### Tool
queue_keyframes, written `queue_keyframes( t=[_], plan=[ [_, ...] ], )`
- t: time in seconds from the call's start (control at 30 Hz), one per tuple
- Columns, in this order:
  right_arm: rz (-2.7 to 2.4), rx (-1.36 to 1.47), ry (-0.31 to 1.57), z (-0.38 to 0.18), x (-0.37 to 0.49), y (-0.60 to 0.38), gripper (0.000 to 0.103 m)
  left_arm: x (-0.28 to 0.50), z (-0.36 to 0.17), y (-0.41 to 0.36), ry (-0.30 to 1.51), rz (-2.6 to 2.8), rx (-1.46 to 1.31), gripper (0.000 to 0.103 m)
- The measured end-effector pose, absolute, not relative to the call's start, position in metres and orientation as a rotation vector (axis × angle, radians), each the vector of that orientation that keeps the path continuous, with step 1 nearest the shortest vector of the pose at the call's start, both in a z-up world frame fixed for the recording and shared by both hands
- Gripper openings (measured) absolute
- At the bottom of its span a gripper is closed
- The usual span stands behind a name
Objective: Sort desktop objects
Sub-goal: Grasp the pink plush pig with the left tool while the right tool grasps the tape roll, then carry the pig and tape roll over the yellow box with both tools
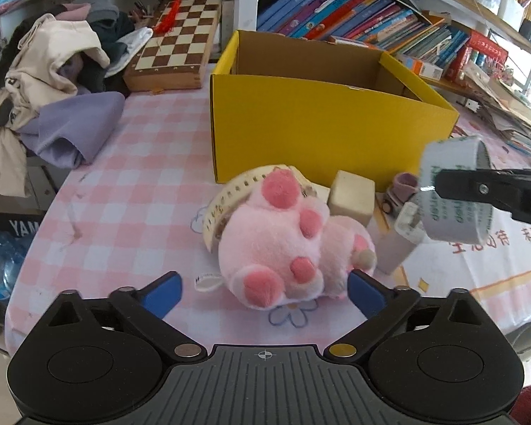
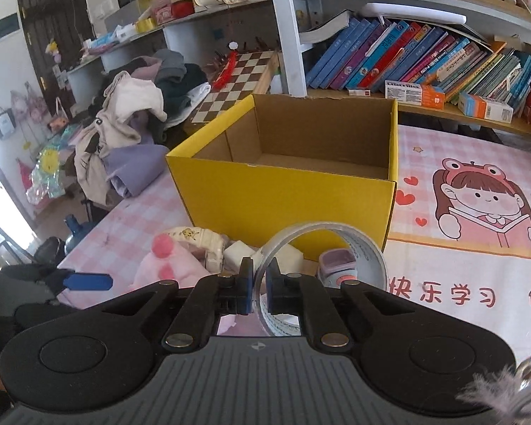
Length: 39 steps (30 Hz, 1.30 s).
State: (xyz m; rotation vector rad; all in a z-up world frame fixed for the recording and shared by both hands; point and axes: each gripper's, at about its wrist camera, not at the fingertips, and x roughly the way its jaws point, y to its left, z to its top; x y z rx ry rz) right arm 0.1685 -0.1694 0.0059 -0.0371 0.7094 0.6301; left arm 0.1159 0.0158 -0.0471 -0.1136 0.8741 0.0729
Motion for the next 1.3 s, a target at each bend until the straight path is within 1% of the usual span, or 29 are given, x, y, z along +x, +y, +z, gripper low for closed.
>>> queue_keyframes(
  t=[0.17, 0.23, 0.27, 0.3, 0.33, 0.37, 0.4, 0.53, 0.9, 1.3],
  plan=[
    [0.617, -0.049, 0.725, 0.003, 0.171, -0.171, 0.007, 0.127, -0.055, 0.012, 0.881, 0.014, -0.114, 0.094],
    [0.616, -0.057, 0.725, 0.002, 0.169, -0.171, 0.007, 0.131, -0.059, 0.009, 0.883, -0.031, -0.124, 0.083],
    [0.614, -0.060, 0.722, 0.002, 0.169, -0.171, 0.007, 0.132, -0.060, 0.009, 0.878, -0.036, -0.128, 0.082],
    [0.611, -0.061, 0.720, 0.003, 0.168, -0.172, 0.007, 0.133, -0.061, 0.008, 0.873, -0.041, -0.132, 0.078],
    [0.608, -0.062, 0.717, 0.003, 0.168, -0.173, 0.007, 0.133, -0.061, 0.009, 0.866, -0.046, -0.139, 0.071],
    [0.602, -0.057, 0.717, 0.003, 0.168, -0.174, 0.007, 0.132, -0.060, 0.010, 0.860, -0.051, -0.145, 0.067],
    [0.595, -0.053, 0.717, 0.003, 0.168, -0.175, 0.007, 0.132, -0.060, 0.013, 0.861, -0.051, -0.157, 0.058],
    [0.563, -0.023, 0.723, 0.002, 0.168, -0.182, 0.007, 0.127, -0.056, 0.017, 0.852, -0.063, -0.191, 0.052],
    [0.542, -0.002, 0.717, 0.003, 0.152, -0.185, 0.007, 0.101, -0.026, 0.024, 0.729, -0.086, -0.251, 0.051],
    [0.527, 0.012, 0.698, 0.006, 0.125, -0.190, 0.007, 0.078, -0.017, 0.029, 0.693, -0.104, -0.286, 0.051]
  ],
)
